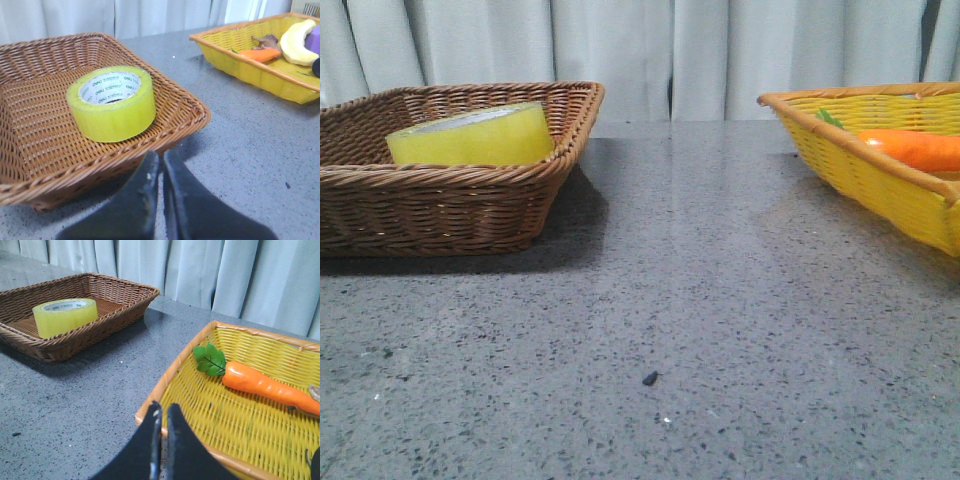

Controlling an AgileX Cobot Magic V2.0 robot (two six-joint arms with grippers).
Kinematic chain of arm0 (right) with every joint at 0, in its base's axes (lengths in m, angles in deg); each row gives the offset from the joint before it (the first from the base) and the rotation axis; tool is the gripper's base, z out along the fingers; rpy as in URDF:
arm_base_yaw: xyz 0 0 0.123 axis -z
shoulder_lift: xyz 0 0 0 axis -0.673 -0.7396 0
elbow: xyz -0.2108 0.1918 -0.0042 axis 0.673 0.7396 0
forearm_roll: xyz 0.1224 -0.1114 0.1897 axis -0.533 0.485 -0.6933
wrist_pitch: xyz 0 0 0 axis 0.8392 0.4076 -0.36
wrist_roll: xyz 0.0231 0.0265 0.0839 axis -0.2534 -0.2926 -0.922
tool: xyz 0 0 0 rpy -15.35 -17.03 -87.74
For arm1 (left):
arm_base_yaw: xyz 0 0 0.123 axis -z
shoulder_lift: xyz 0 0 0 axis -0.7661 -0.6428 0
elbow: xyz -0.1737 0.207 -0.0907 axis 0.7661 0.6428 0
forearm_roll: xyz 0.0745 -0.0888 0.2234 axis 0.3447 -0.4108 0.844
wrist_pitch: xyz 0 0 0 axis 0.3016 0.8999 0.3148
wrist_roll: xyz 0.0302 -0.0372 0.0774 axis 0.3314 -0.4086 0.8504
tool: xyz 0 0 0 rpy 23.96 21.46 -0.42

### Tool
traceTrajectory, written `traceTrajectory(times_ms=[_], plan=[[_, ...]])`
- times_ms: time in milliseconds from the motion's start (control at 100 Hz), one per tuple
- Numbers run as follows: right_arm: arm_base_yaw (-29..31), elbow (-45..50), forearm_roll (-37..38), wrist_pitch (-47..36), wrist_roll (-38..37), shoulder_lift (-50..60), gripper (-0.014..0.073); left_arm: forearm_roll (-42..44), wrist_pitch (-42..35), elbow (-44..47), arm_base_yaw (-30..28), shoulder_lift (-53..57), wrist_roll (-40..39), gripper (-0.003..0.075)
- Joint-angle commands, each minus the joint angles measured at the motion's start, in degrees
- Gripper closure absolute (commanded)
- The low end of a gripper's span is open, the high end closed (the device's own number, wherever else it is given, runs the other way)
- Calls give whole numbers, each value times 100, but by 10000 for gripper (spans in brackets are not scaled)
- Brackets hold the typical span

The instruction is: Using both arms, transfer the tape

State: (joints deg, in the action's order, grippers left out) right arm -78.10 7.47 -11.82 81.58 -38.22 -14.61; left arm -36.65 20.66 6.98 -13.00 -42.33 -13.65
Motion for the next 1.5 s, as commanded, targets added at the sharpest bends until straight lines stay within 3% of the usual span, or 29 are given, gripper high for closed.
traceTrajectory(times_ms=[0, 670, 820, 1030, 1170, 1320, 1490], plan=[[3, -85, 177, -553, -3, -65, 660, -70, -628, 105, 37, 272, -29, 741], [3, -72, 186, -281, -3, -65, 660, -155, -683, 290, 37, 598, -40, 741], [3, -72, 186, -281, -3, -65, 660, 495, -682, 519, -40, 598, -40, 741], [3, -72, 186, -281, -3, -65, 660, 521, -685, 966, -606, 1091, -70, 741], [3, -72, 186, -281, -3, -65, 660, -136, -970, 1507, -1319, 1586, -70, 741], [3, -72, 186, -281, -3, -65, 660, -148, -1290, 1991, -2159, 1805, -45, 741], [3, -72, 186, -281, -3, -65, 660, -148, -412, 1992, -2642, 1805, 116, 741]])
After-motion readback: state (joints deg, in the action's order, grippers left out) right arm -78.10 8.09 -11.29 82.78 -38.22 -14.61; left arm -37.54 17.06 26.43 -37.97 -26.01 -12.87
